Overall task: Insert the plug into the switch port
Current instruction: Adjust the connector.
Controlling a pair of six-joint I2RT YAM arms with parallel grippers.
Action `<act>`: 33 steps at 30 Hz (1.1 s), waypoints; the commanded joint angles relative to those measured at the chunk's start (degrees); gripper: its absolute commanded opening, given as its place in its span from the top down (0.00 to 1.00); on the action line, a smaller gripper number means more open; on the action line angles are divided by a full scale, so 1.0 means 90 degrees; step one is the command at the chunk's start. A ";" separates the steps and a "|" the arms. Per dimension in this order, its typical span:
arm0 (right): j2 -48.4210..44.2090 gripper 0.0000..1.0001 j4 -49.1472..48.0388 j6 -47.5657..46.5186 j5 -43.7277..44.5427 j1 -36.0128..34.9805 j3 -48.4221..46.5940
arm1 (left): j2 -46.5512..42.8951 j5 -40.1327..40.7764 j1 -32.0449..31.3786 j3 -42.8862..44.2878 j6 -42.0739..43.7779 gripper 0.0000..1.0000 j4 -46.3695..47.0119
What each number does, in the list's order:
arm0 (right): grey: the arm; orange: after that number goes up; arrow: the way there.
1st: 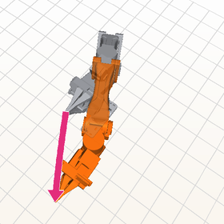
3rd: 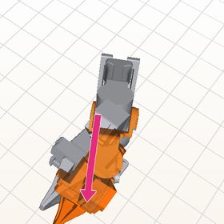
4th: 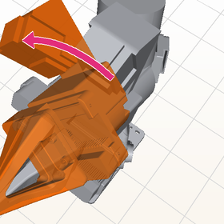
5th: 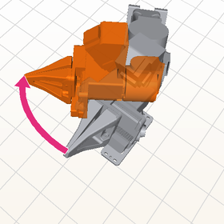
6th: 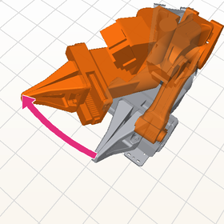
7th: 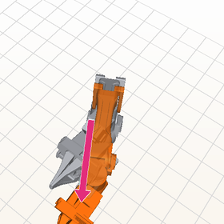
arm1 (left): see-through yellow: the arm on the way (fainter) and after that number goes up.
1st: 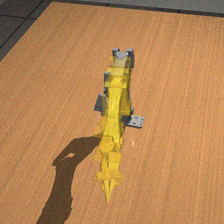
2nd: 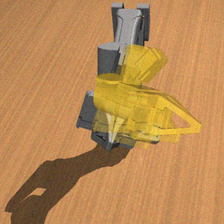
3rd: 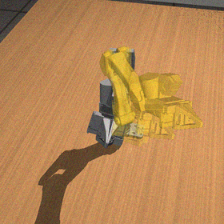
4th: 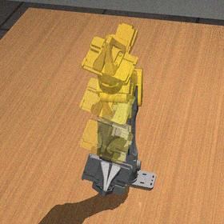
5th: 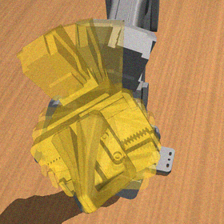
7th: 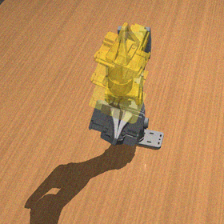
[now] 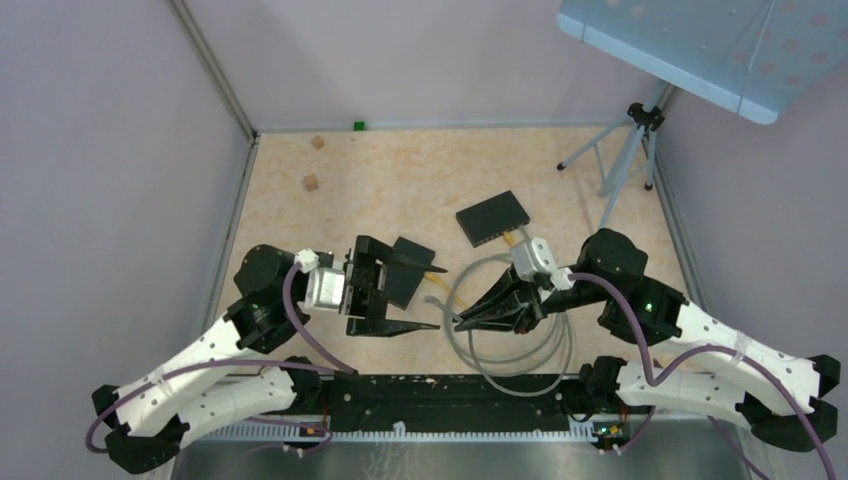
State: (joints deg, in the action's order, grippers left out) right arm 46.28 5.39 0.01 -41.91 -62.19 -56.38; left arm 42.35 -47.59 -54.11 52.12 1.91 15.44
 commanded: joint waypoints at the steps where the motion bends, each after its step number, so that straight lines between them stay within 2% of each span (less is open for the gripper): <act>1: -0.0006 1.00 -0.0150 -0.0379 0.0342 0.0016 -0.0135 | 0.0109 -0.0467 -0.0014 0.0225 -0.0120 0.26 0.0400; 7: -0.0044 1.00 0.0100 -0.0672 0.0642 0.0012 -0.0042 | 0.0023 -0.0387 -0.0014 0.0205 -0.0187 0.31 0.0474; 16: -0.0083 1.00 0.0235 -0.0829 0.0800 0.0018 0.0015 | -0.0039 -0.0193 -0.0014 0.0128 -0.0203 0.32 0.0588; 26: -0.0137 1.00 0.0300 -0.0793 0.0780 0.0016 0.0083 | 0.0033 -0.0206 -0.0014 0.0162 -0.0437 0.64 0.0590; 32: -0.0179 1.00 0.0229 -0.0707 0.0709 0.0013 0.0101 | 0.0033 -0.0044 -0.0009 0.0181 -0.0443 1.00 0.0441; 33: -0.0181 1.00 0.0176 -0.0671 0.0689 0.0014 0.0103 | 0.0031 -0.0040 -0.0014 0.0185 -0.0446 1.00 0.0402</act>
State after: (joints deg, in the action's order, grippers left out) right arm 45.98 9.65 -6.44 -35.14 -62.17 -55.51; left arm 42.54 -48.56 -54.11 52.14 -1.65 18.68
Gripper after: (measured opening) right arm 0.024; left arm 0.051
